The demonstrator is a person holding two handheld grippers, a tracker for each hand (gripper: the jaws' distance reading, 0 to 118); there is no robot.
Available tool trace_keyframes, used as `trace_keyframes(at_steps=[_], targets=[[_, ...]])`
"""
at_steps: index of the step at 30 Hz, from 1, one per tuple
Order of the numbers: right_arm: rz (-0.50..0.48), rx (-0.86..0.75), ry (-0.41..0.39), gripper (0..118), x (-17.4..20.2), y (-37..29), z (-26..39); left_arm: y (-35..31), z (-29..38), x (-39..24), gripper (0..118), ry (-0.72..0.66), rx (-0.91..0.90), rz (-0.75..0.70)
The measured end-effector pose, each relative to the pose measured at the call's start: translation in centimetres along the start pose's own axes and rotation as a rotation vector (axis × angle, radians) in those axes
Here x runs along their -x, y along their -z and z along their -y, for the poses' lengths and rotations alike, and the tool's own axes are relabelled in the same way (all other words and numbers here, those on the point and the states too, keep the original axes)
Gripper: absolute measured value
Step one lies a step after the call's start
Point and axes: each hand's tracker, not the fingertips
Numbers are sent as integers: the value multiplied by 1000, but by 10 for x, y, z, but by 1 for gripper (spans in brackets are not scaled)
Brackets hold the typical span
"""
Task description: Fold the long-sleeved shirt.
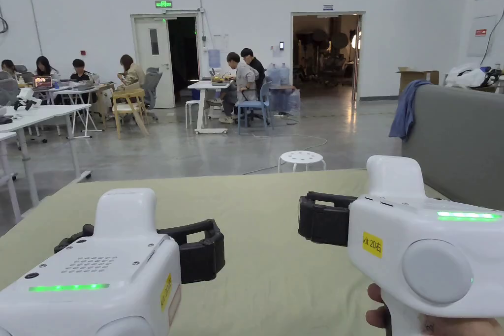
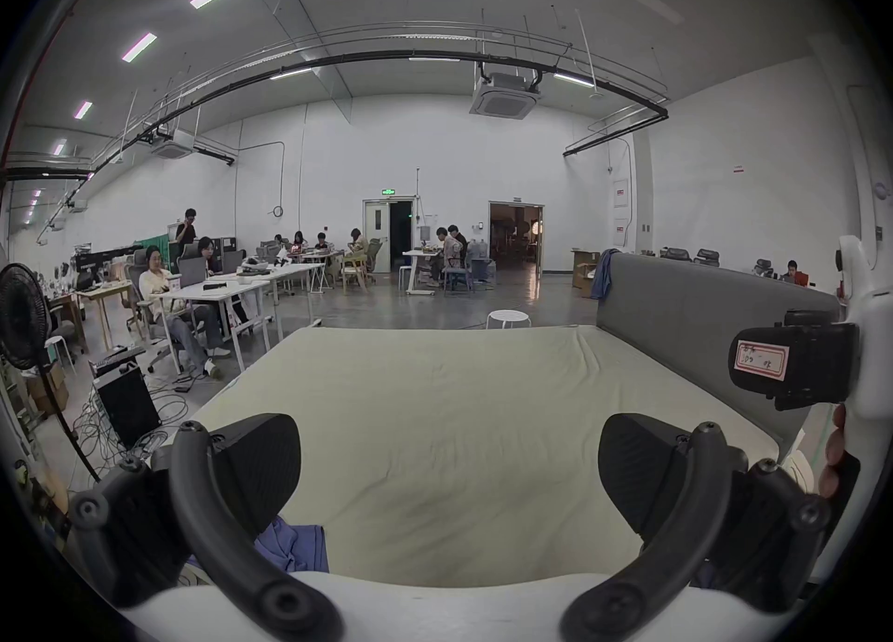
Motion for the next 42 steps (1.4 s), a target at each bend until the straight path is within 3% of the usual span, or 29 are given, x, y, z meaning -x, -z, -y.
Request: trace_keyframes(at_steps=[4, 8, 17, 42], targets=[[38, -39, 28, 118, -3, -3, 0, 1, 0, 0, 118, -4, 2, 1], [113, -72, -26, 118, -1, -5, -1, 1, 1, -1, 118, 1, 7, 2], [12, -28, 27, 118, -1, -5, -4, 0, -4, -5, 118, 3, 1, 14], [-22, -8, 14, 118, 11, 3, 0, -1, -4, 1, 118, 4, 5, 7]])
